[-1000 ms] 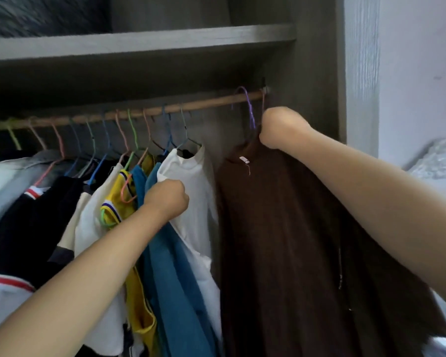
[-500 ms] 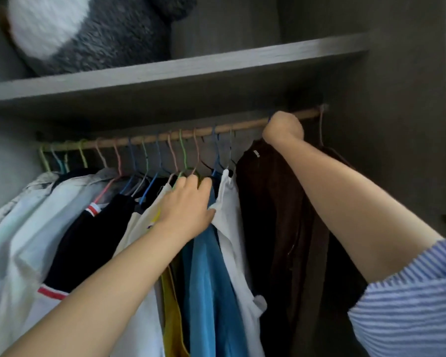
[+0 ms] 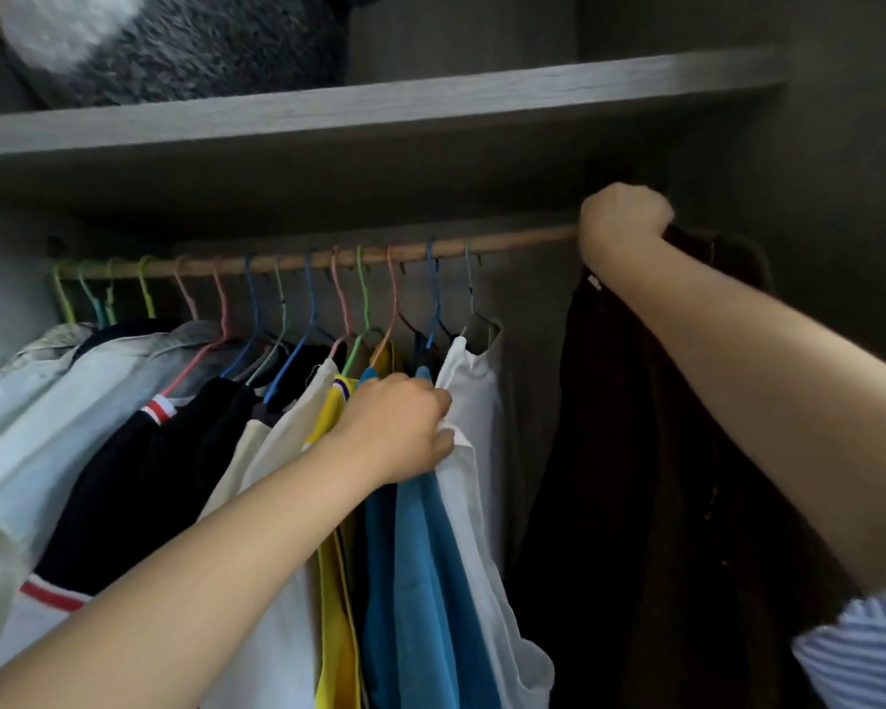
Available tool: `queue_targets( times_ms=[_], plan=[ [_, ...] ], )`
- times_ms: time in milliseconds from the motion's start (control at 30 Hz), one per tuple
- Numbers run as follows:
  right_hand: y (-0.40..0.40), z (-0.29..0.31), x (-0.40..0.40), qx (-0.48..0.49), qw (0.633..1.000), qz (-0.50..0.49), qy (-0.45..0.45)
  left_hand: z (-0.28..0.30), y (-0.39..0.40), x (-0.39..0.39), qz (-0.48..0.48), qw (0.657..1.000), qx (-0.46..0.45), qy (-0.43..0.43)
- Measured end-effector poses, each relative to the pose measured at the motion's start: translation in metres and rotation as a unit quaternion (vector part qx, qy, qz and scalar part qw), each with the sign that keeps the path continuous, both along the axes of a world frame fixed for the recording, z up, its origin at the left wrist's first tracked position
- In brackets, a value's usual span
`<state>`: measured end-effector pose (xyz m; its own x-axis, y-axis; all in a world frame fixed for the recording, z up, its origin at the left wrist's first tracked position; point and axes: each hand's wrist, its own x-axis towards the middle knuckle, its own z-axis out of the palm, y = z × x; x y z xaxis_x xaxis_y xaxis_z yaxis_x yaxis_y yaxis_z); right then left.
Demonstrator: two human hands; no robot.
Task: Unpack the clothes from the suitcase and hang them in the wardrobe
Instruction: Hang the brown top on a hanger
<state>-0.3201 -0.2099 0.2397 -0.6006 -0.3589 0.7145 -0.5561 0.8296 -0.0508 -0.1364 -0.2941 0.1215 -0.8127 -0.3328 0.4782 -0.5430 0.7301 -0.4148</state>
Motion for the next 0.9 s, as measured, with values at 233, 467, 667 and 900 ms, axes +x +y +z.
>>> queue_targets(
  times_ms=[233, 467, 667, 900],
  plan=[
    [-0.045, -0.036, 0.005, 0.014, 0.998, 0.054, -0.015, -0.001, -0.006, 0.003, -0.055, 0.998, 0.004, 0.033],
    [-0.07, -0.06, 0.02, 0.06, 0.993, 0.095, -0.032, -0.007, -0.016, 0.005, -0.047, 0.998, 0.012, 0.046],
    [-0.073, -0.066, 0.029, 0.075, 0.99, 0.101, -0.071, -0.006, -0.018, 0.005, -0.045, 0.998, 0.031, 0.041],
    [-0.071, -0.062, 0.035, 0.054, 0.983, 0.119, -0.127, -0.012, -0.017, 0.012, -0.06, 0.996, 0.059, 0.041]
  ],
)
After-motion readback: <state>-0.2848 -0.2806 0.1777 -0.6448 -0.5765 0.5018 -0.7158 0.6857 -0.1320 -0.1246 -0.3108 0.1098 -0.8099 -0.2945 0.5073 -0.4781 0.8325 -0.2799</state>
